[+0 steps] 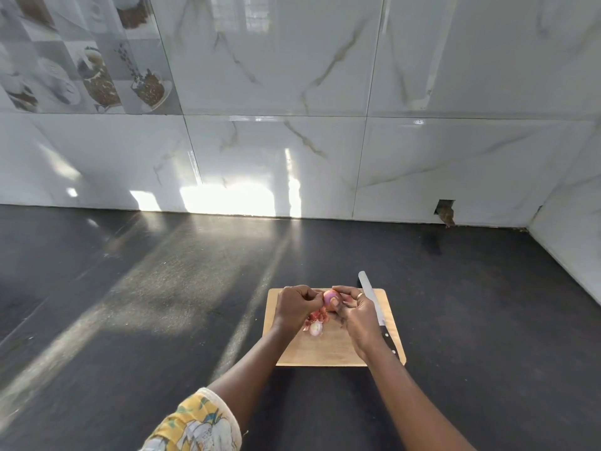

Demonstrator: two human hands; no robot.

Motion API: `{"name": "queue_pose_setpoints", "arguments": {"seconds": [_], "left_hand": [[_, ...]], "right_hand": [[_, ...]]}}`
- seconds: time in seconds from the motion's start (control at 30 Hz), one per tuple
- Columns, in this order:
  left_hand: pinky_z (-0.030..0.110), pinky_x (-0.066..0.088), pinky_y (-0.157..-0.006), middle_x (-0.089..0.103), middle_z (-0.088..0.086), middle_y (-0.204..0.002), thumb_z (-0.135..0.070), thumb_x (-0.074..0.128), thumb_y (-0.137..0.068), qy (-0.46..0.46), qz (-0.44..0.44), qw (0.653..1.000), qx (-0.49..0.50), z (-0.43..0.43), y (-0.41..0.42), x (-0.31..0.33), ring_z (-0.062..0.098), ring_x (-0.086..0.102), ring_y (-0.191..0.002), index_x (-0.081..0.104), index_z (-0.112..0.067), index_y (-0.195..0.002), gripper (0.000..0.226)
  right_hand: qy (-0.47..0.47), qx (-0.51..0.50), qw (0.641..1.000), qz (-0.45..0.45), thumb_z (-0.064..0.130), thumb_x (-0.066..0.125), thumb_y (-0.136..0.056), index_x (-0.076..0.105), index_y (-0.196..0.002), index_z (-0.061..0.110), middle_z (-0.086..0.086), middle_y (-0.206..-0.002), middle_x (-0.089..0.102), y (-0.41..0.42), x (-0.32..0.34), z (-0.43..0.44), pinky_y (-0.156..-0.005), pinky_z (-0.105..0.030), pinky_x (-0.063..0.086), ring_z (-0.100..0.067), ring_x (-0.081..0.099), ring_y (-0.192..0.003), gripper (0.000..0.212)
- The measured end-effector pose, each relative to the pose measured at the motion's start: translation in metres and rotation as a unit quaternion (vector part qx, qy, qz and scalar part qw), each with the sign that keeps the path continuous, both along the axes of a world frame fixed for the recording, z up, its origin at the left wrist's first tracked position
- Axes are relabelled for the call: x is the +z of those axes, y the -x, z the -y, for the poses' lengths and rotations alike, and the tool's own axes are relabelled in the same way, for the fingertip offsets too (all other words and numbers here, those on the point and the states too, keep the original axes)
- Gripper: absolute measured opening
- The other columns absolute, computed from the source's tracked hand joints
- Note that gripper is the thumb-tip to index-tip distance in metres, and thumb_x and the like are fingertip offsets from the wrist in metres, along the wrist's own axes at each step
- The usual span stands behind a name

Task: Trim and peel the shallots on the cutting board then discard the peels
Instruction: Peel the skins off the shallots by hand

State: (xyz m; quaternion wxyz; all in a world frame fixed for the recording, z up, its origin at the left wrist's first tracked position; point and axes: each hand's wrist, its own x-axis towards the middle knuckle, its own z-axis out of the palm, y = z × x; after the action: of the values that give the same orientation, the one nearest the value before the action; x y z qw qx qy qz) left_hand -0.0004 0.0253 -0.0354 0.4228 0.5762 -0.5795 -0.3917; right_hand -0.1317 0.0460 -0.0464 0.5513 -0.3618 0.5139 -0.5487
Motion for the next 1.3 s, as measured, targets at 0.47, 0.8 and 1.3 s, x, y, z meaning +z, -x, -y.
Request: {"name": "queue_pose_setpoints", "arguments": {"seconds": [0.47, 0.8, 1.3], "left_hand": [[0.020, 0.056, -0.071, 0.073, 0.004, -0.088, -0.006, 0.072, -0.077, -0.047, -0.141, 0.988, -0.039, -0.006, -0.008, 0.011, 0.006, 0.069, -0.075, 0.072, -0.001, -0.094, 0.017], [0.020, 0.057, -0.067, 0.073, 0.003, -0.081, -0.002, 0.071, -0.074, -0.025, -0.053, 0.998, -0.011, -0.001, -0.004, 0.009, -0.001, 0.066, -0.067, 0.076, -0.004, -0.081, 0.008], [0.029, 0.058, -0.076, 0.074, 0.007, -0.085, -0.010, 0.069, -0.081, -0.044, -0.160, 0.986, -0.015, -0.003, -0.010, -0.001, 0.017, 0.070, -0.080, 0.074, -0.007, -0.092, 0.012]], "right_hand": [[0.011, -0.005, 0.999, 0.047, 0.002, 0.066, -0.083, 0.063, -0.098, 0.010, -0.012, -0.098, 0.068, -0.006, 0.004, 0.000, -0.078, -0.031, 0.059, -0.021, 0.068, -0.091, 0.017], [0.003, -0.013, 1.000, -0.001, 0.005, 0.069, -0.083, 0.064, -0.097, 0.015, -0.013, -0.106, 0.068, -0.005, -0.003, 0.003, -0.083, -0.041, 0.057, -0.026, 0.066, -0.101, 0.018], [0.001, -0.018, 0.999, 0.031, -0.010, 0.061, -0.084, 0.061, -0.101, 0.017, -0.012, -0.109, 0.062, -0.005, -0.001, 0.004, -0.089, -0.045, 0.054, -0.028, 0.062, -0.106, 0.032]]}}
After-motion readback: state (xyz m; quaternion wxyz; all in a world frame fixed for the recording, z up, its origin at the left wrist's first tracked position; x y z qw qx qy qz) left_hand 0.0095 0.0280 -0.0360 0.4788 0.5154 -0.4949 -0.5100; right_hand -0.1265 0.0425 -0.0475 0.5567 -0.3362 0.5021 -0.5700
